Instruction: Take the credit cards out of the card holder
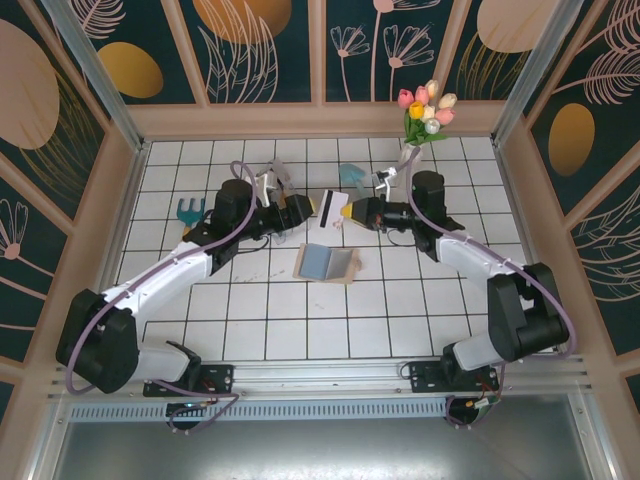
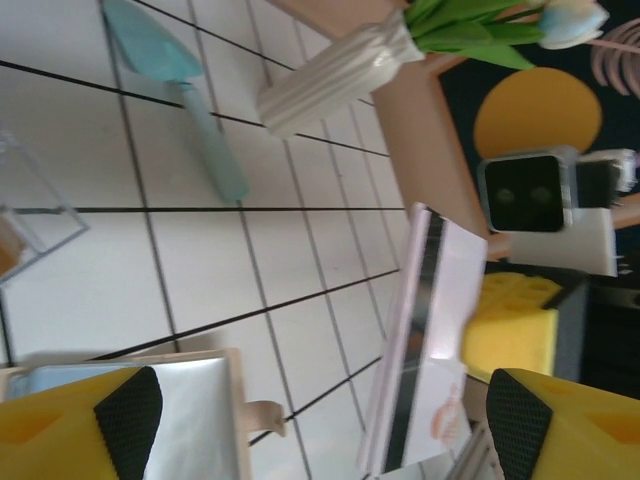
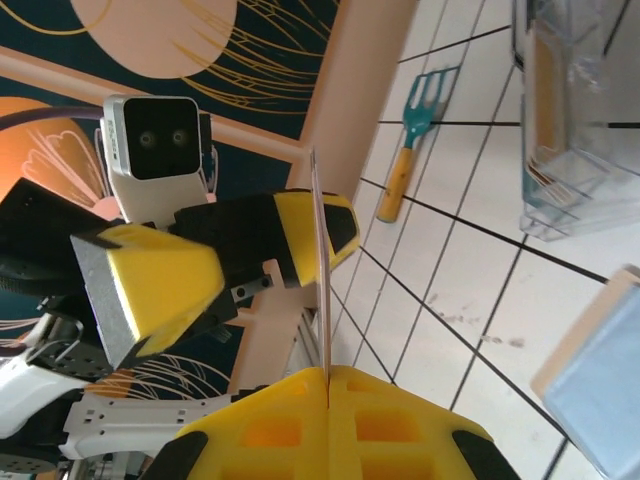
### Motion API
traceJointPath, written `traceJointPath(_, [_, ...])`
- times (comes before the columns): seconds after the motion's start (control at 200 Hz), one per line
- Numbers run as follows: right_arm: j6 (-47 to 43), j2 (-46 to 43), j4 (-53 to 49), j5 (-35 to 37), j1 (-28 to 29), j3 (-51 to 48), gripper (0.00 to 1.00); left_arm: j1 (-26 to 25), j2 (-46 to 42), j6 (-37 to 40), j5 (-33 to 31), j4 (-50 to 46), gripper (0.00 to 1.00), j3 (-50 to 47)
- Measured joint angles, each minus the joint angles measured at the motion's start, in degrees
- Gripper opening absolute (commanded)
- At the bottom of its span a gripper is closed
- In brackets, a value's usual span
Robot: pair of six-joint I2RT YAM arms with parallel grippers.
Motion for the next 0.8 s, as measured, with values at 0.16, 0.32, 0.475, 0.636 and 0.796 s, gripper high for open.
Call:
traceJointPath(0.16, [4.7,1.2,5.3,-0.2,1.3,0.3,0.00,0.0,1.2,-3.6,5.1,6.2,0.69,-0.1])
traceJointPath(0.32, [8.5,1.4,9.8,-0.5,1.6,1.2,0.00,0.0,1.9,-8.5,8.0,12.4,0.63,-0.8])
traceJointPath(0.475, [11.1,2.5,13.1,-0.9,2.4,2.1,0.00,0.0,2.6,-11.0,8.6,15.1,0.45,-1.2])
traceJointPath(0.636, [12.4,3.0,14.5,-1.3,2.9,2.3,0.00,0.0,3.7,-13.1,10.3,18.4,0.31,-2.8])
traceJointPath(0.796, [12.7,3.4,14.7,-1.3,2.9,2.3,0.00,0.1,2.9,-13.8,11.0,21.0,0.20,-4.5])
